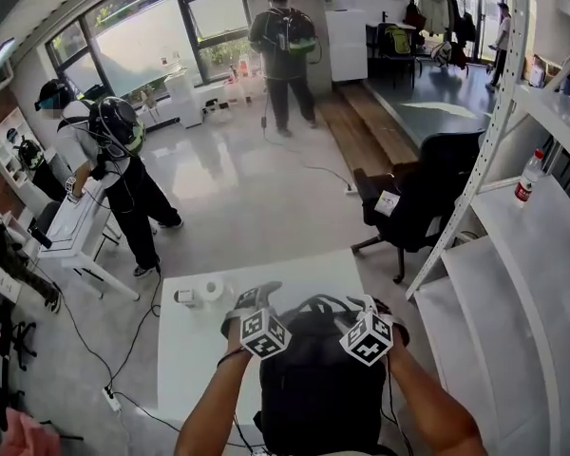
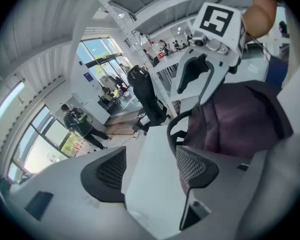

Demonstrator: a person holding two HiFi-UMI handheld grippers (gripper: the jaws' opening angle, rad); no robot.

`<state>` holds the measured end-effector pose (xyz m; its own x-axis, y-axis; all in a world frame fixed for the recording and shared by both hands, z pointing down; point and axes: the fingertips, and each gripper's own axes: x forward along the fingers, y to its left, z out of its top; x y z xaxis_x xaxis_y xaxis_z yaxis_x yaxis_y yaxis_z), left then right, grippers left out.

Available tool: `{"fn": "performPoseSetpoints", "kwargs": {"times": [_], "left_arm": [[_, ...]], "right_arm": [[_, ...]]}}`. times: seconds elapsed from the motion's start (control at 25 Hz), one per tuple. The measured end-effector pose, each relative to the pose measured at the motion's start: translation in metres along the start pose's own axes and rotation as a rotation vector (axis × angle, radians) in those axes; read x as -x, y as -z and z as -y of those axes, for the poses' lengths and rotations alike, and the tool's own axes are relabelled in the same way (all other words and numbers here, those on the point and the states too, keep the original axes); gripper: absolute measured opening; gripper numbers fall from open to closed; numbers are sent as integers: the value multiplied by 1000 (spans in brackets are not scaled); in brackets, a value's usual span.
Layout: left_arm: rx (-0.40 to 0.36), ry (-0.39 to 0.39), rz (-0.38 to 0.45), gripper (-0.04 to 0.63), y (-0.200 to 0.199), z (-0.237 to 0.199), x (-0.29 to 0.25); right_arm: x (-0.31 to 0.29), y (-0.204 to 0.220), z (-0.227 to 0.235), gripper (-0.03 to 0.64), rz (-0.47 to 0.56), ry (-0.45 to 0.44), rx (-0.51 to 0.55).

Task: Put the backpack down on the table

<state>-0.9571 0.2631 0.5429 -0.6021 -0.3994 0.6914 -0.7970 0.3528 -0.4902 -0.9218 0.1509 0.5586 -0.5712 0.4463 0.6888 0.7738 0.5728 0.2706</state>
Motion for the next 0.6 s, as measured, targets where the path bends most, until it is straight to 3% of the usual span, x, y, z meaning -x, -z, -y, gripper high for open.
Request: {"fn": "performPoseSetpoints", "kwargs": {"times": [0.24,0.4,0.48,0.6], "left_arm": [[73,-12,93,298,-4,14,44],[135,-6,211,296,-17,37,94],[157,-4,283,284,-26,50,125],[197,-5,400,150,-36,71,177]], "right_arm": [[23,-20,-21,210,72,47,-30],[57,-52,-50,204,162,89,-23],[80,-71,-69,65,225,109,-15],[114,-95,-105,36,309,134,-6]]}}
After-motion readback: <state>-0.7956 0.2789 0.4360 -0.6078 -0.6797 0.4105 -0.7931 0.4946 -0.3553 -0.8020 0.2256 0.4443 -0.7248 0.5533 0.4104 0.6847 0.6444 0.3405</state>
